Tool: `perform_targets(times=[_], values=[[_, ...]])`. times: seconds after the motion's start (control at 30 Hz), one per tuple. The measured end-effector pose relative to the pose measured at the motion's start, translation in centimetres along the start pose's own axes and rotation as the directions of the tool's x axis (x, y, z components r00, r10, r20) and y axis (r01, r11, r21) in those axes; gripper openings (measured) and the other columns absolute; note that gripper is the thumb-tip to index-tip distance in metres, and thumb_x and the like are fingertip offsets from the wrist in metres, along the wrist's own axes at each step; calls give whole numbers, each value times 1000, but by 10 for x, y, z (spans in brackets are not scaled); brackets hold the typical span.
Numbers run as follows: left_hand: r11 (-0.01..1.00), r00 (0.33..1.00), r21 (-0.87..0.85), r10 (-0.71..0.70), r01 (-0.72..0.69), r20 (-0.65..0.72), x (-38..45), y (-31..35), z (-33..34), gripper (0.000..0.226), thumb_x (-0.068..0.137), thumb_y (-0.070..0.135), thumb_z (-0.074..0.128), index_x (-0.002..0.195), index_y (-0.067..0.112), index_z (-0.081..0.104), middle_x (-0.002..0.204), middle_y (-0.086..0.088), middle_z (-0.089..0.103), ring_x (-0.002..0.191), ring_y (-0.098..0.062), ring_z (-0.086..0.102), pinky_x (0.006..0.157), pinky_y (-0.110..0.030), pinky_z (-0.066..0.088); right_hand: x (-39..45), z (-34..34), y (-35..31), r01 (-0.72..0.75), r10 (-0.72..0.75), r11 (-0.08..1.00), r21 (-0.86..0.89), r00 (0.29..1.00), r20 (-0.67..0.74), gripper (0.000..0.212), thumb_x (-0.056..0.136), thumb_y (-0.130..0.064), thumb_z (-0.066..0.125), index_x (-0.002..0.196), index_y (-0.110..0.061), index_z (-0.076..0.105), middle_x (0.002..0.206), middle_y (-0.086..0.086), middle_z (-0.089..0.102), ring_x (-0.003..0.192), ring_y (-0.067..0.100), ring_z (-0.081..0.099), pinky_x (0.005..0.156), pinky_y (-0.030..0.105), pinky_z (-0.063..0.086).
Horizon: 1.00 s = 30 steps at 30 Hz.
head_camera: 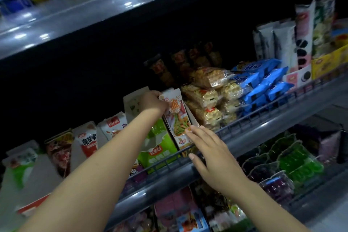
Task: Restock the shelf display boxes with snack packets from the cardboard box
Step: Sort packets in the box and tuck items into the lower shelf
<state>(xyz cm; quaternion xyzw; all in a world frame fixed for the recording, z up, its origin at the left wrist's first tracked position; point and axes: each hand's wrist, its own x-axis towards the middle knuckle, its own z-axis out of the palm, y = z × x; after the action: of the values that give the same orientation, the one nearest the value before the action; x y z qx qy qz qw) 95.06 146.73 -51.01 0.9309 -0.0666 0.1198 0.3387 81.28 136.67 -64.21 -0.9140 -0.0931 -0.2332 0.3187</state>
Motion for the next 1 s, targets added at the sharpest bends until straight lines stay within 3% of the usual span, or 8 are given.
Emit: perform_targets(times=[0.1,0.2,0.4,0.6,0.7,0.8,1.0], values=[[982,993,166,105,-94,-59,1,-5,4,31,79,11,71,109,16,64,111,-6,62,86,-20,58,57,-22,39,0,0,0,4,-4,1000,-8,1000,14,56,99,-37,36,147,-39,7,153,-26,-3,137,-7,-14,108,16,-5],[970,982,193,169,-150,-86,5,-14,8,32,79,10,72,107,17,59,125,-7,48,109,-23,49,52,-12,31,0,1,-2,9,-9,1000,5,1000,-7,57,99,-35,38,148,-35,10,154,-22,1,139,-4,-11,107,17,-6],[951,959,158,277,-265,-65,5,-25,12,50,78,6,71,124,16,52,123,-9,53,126,-23,36,92,-26,36,-1,6,-7,2,-1,1000,30,999,-32,57,99,-34,39,149,-31,13,155,-19,1,140,-2,-13,106,15,-8],[947,953,149,297,-285,-62,9,-25,13,29,80,11,71,105,17,60,98,1,51,116,-24,41,88,-31,38,-2,6,-8,1,1,999,51,999,-42,58,99,-33,40,150,-30,12,155,-19,1,139,-3,-14,107,17,-7],[938,949,214,299,-273,-99,14,-29,14,33,78,16,73,108,20,60,112,-2,58,114,-26,43,93,-36,38,-2,6,-7,11,-9,999,47,999,-46,59,98,-33,41,150,-30,13,156,-18,3,139,-2,-13,108,17,-5],[925,951,299,282,-235,-126,13,-30,17,44,77,21,73,118,23,57,120,-8,52,117,-29,38,99,-40,33,-2,6,-6,21,-19,999,40,998,-53,58,98,-33,40,149,-30,13,155,-18,3,140,-2,-12,108,17,-4],[953,969,249,209,-172,-130,10,-32,21,51,76,23,74,123,22,54,129,-12,43,124,-30,34,104,-42,33,-1,9,-5,22,-21,999,30,998,-53,58,98,-32,40,149,-29,13,156,-17,3,141,0,-12,112,20,-1]])
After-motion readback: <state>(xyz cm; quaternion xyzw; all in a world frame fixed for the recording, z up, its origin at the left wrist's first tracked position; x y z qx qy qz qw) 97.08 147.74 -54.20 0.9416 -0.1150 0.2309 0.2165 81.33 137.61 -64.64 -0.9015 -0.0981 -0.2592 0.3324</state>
